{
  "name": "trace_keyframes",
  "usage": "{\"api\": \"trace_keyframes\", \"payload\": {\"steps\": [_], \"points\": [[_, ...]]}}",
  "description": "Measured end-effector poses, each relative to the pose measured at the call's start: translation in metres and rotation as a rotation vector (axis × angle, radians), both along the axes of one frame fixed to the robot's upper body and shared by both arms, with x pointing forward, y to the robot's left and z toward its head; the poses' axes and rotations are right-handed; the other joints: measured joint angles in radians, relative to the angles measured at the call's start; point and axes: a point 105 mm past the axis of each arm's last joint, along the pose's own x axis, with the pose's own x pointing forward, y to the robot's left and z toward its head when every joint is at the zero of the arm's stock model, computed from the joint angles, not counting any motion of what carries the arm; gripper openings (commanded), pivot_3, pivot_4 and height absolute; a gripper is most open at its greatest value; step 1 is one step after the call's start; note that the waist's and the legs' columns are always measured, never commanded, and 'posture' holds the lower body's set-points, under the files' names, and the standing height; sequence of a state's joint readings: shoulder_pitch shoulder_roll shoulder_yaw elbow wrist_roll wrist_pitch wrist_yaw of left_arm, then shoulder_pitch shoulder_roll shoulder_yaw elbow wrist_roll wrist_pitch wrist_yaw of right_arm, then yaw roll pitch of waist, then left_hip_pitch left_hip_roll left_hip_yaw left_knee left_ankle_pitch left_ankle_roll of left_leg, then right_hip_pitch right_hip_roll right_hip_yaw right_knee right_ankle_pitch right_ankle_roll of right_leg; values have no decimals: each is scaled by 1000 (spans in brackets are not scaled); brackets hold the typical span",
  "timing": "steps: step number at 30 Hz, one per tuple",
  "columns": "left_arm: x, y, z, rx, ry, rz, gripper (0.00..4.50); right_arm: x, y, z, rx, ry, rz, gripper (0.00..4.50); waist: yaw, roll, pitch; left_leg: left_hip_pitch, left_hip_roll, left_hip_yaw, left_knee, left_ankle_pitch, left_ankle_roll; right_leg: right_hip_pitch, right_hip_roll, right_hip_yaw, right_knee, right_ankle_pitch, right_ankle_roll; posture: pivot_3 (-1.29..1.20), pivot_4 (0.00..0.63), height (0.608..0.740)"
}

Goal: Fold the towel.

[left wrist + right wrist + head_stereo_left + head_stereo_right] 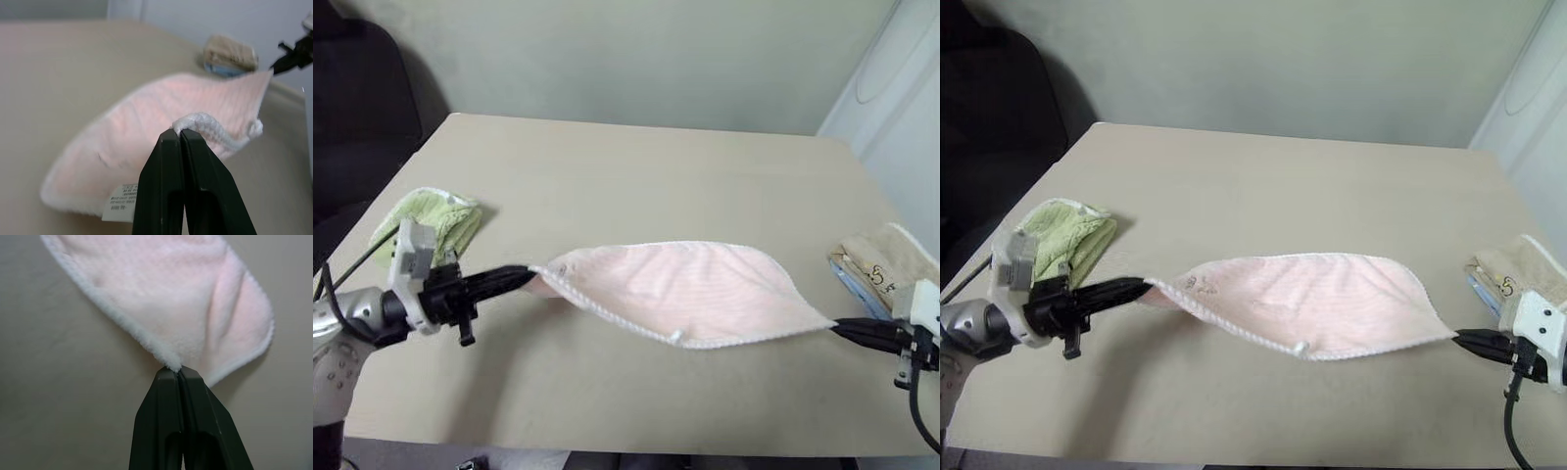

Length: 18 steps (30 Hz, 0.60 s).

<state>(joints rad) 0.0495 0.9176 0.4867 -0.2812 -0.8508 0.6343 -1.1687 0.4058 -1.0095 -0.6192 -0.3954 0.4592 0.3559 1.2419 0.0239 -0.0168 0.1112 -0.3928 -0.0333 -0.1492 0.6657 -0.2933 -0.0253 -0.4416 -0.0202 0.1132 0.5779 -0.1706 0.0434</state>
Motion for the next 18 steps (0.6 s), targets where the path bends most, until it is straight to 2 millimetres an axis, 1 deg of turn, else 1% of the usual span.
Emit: {"api": "trace_keyframes", "payload": {"steps": [4, 7, 9, 12, 15, 18], "points": [[-7, 7, -18, 65, 70, 27, 13, -7, 1, -4, 3, 62, 35, 0, -3, 0, -1, 2, 0, 0, -1, -2, -1, 0, 0, 0, 3, 1, -1, 0, 150, 740], [-10, 10, -23, 97, 85, 28, 13, -9, -1, -6, -22, 87, 54, 0, -3, -1, -2, 3, 0, -1, -1, -3, -1, 0, 0, 0, 3, 1, -1, 0, 150, 740], [-8, 13, -23, 102, 80, 39, 13, -5, -6, -6, -43, 86, 57, 0, -2, -1, -2, 3, 0, -1, -1, -3, -1, 0, 0, 0, 3, 1, -2, 0, 150, 740], [-4, 13, -17, 94, 54, 41, 13, 0, -8, 0, -62, 77, 77, 0, -2, 0, -2, 2, 0, 0, -1, -3, -1, 0, 0, 0, 3, 1, -2, 0, 150, 740], [-3, 14, -10, 69, 35, 41, 13, -5, -10, 1, -74, 116, 114, 0, -2, 0, -3, 3, 0, 0, -1, -2, -1, 0, 0, 0, 6, 7, -12, 0, 150, 740], [3, 18, 9, 20, -22, 61, 13, 5, -21, 14, -94, 69, 92, 0, -1, 0, -3, 4, 0, 0, -1, -2, -1, 1, 0, 0, 7, 8, -13, 0, 150, 740]]}}
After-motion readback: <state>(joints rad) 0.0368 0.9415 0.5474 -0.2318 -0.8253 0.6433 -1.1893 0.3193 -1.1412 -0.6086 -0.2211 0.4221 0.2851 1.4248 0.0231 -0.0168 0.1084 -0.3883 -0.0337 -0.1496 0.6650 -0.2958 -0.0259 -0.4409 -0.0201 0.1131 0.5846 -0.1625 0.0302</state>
